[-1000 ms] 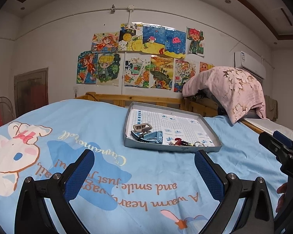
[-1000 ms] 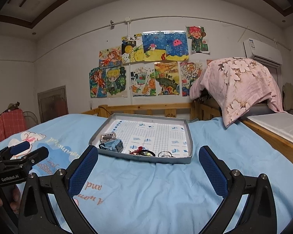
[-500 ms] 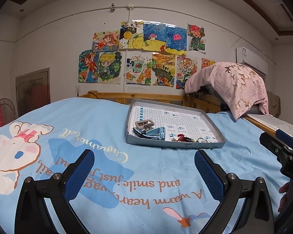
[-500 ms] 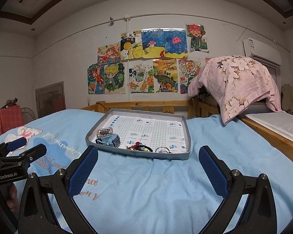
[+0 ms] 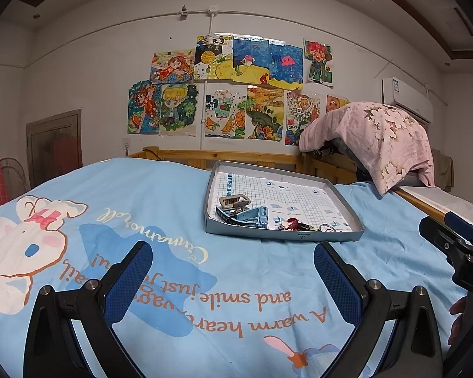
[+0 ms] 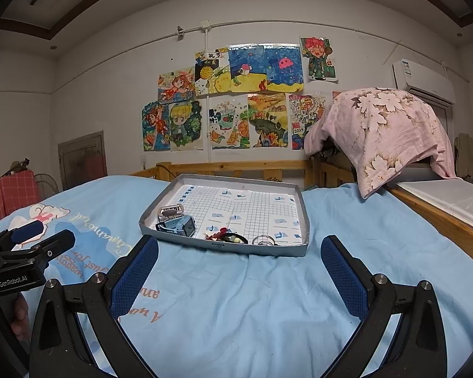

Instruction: Organize jewelry

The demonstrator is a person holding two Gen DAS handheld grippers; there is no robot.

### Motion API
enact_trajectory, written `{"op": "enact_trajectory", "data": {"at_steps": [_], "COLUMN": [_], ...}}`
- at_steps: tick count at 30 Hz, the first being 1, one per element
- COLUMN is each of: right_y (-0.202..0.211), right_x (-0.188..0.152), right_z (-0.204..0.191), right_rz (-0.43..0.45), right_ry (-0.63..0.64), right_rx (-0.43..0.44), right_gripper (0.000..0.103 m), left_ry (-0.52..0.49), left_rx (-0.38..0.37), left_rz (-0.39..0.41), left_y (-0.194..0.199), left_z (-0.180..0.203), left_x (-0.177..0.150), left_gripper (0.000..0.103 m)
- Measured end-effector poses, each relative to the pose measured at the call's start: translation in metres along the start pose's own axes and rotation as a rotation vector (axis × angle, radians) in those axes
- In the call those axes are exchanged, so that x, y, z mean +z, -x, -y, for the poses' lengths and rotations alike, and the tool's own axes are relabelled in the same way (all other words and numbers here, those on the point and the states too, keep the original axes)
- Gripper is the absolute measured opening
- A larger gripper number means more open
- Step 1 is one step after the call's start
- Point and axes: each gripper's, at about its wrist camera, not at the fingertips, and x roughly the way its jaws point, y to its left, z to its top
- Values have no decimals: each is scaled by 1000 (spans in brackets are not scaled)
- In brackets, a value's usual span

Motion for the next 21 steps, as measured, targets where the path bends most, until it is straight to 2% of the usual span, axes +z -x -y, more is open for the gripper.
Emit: {"op": "enact_trajectory", "data": {"at_steps": [21], "right_y": [0], "right_x": [0], "right_z": [-1], "right_rz": [-1], "right_ry": [1], "right_rx": [1], "right_gripper": [101], "left_ry": [3], "left_rx": [-3], "left_rz": [1], "left_y": [1], "left_z": [0], "left_x": [2], "left_gripper": [103]}}
